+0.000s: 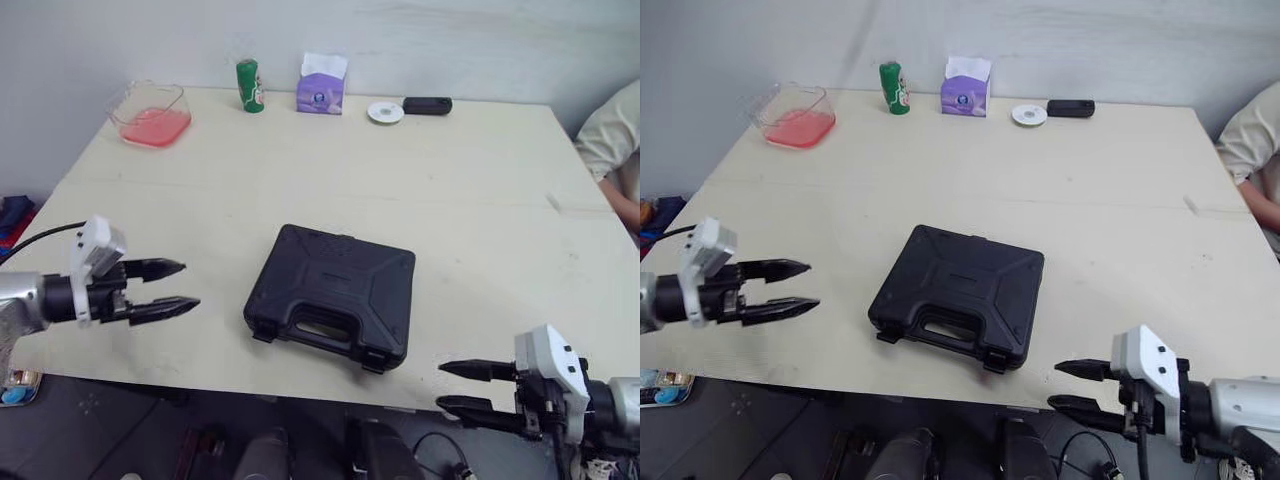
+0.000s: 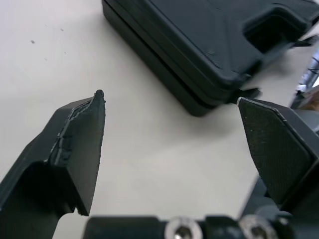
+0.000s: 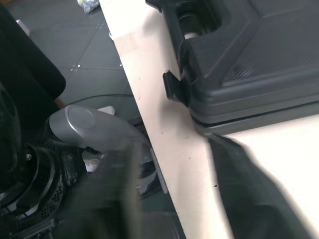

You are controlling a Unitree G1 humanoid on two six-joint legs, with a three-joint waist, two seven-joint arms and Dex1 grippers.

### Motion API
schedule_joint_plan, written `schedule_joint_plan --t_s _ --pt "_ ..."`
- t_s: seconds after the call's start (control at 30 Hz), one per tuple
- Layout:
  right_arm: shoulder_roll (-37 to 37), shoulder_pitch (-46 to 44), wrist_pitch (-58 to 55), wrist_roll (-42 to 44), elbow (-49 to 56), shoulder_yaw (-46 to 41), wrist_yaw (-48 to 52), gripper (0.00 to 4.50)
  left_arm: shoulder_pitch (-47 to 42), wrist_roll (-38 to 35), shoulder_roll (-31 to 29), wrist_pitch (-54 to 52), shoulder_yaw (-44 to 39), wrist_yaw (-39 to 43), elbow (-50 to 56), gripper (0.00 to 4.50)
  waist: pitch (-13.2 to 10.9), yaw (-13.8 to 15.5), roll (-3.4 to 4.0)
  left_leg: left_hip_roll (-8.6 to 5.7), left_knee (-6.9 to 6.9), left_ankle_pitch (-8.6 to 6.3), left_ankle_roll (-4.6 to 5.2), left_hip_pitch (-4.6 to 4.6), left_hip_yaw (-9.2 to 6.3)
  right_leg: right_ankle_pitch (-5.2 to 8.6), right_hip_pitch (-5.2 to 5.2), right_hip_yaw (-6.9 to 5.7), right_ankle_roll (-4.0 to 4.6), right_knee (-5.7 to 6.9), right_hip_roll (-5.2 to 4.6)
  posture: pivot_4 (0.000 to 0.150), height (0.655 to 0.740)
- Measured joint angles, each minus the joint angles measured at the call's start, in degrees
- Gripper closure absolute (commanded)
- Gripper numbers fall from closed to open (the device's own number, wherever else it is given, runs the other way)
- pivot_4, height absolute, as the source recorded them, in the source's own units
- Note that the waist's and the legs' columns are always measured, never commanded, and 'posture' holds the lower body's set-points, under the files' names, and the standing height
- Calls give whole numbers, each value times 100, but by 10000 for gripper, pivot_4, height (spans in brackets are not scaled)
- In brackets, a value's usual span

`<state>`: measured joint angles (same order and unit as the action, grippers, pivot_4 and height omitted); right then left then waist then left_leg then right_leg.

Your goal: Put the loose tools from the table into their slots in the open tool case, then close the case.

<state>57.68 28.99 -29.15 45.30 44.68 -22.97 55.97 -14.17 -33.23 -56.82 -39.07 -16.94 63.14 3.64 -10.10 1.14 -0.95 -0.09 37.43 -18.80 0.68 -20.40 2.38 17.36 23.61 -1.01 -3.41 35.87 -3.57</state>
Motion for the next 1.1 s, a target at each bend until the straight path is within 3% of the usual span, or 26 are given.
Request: schedule_joint_plan --t_s 0.07,0.2,0.23,0.43,0.63,0.8,1.1 --pt "-32 -175 -26 -172 17 344 -97 44962 -718 279 311 135 400 -199 -532 21318 0 9 -4 0 5 -1 15 5 -1 -1 -5 -4 -2 10 5 1500 7400" --pt "-216 -669 -111 -724 -106 1239 -424 45000 -2380 1164 1206 743 1380 -597 -2088 41460 2 43 -17 -6 54 1 37 0 -16 -16 -23 -11 -25 26 9 1500 7400" --pt "-265 -859 -118 -907 -210 1514 -501 45000 -2909 1498 1531 1048 1669 -700 -2726 44616 5 43 -23 -12 62 -1 45 -5 -15 -22 -23 -9 -34 26 7 1500 7400" --pt "-537 -1610 -288 -1274 -527 2154 -747 45000 -4375 2524 2499 2500 2338 -892 -5193 44616 8 -58 -28 -13 89 5 35 -92 3 -35 37 -4 -59 19 11 1500 7400" --pt "-761 -1874 -345 -1471 -756 2502 -799 45000 -5067 3079 3003 3563 2466 -996 -6824 44616 2 0 -37 -15 116 2 41 -107 7 -39 43 -11 -68 15 8 1500 7400" --pt "-856 -1961 -340 -1510 -886 2500 -785 45000 -5265 3235 3131 4034 2464 -781 -7265 44616 0 4 -40 -14 159 -30 94 -103 7 -45 32 -5 -77 22 2 1500 7400" --pt "-551 -2278 -287 -1707 -1672 1995 -451 45000 -5043 3318 2875 4553 2461 695 -7086 44616 0 20 -39 -17 166 -20 72 -105 9 -47 25 -5 -80 17 -5 1500 7400"
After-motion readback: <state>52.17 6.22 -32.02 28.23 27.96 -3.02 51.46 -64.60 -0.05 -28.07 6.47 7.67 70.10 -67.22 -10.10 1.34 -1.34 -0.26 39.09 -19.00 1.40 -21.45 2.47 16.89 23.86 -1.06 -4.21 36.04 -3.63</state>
